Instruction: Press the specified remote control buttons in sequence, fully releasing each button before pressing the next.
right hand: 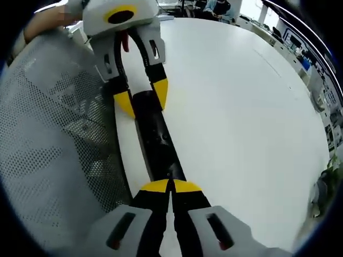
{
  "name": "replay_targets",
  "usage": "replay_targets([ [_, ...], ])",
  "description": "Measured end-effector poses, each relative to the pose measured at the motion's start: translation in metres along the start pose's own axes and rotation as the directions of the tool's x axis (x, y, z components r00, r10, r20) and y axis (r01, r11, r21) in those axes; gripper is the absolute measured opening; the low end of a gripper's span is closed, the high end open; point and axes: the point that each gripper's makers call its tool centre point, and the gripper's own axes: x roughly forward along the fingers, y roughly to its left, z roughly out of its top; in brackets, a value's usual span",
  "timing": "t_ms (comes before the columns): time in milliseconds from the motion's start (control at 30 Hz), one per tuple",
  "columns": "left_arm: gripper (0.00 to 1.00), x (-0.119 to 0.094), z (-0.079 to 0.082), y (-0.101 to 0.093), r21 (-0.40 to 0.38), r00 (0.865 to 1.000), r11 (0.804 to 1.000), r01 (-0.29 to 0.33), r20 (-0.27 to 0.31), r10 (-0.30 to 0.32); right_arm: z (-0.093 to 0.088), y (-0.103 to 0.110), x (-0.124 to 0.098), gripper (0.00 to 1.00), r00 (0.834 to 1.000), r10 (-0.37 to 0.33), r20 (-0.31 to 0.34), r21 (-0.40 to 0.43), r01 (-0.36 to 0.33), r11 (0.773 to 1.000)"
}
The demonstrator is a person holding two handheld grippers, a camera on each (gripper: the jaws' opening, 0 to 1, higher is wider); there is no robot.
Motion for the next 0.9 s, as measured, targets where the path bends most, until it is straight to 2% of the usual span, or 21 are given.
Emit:
replay_targets([
  [167,0.24,-0.0002,0.0012,-0.0008,-0.002,1.0,1.0,-0.004,-0.004,0.004,-0.0001,0.0021,0.0007,0.0,0.999,-0.024,-0.021,-0.037,0.023,0.999],
  [367,0.24,-0.001,0.0019,-0.0017,-0.005,1.0,1.0,-0.005,-0.001,0.005,-0.0011,0.0,0.0003,0.0,0.999,-0.038,-0.02,0.017,0.039,0.999],
  [567,0.24,-0.0016,0.0025,-0.002,-0.003,1.0,1.0,-0.009,-0.008,0.009,-0.0015,0.0016,0.0001,0.0,0.994,-0.106,0.008,-0.013,0.107,0.994],
  [733,0.24,-0.0021,0.0025,-0.0028,-0.003,1.0,1.0,-0.015,-0.018,0.015,0.0011,0.0024,0.0,0.0,0.993,-0.115,-0.027,-0.044,0.114,0.992],
  [800,0.24,-0.0024,0.0022,-0.0026,-0.004,1.0,1.0,-0.014,-0.015,0.014,0.0008,0.0024,0.0001,0.0,0.991,-0.127,-0.047,-0.089,0.122,0.989],
  [900,0.24,-0.0026,0.002,-0.0023,-0.008,1.0,1.0,-0.011,-0.004,0.011,0.0003,0.0036,0.0005,0.0,0.989,-0.144,-0.043,-0.097,0.139,0.986],
])
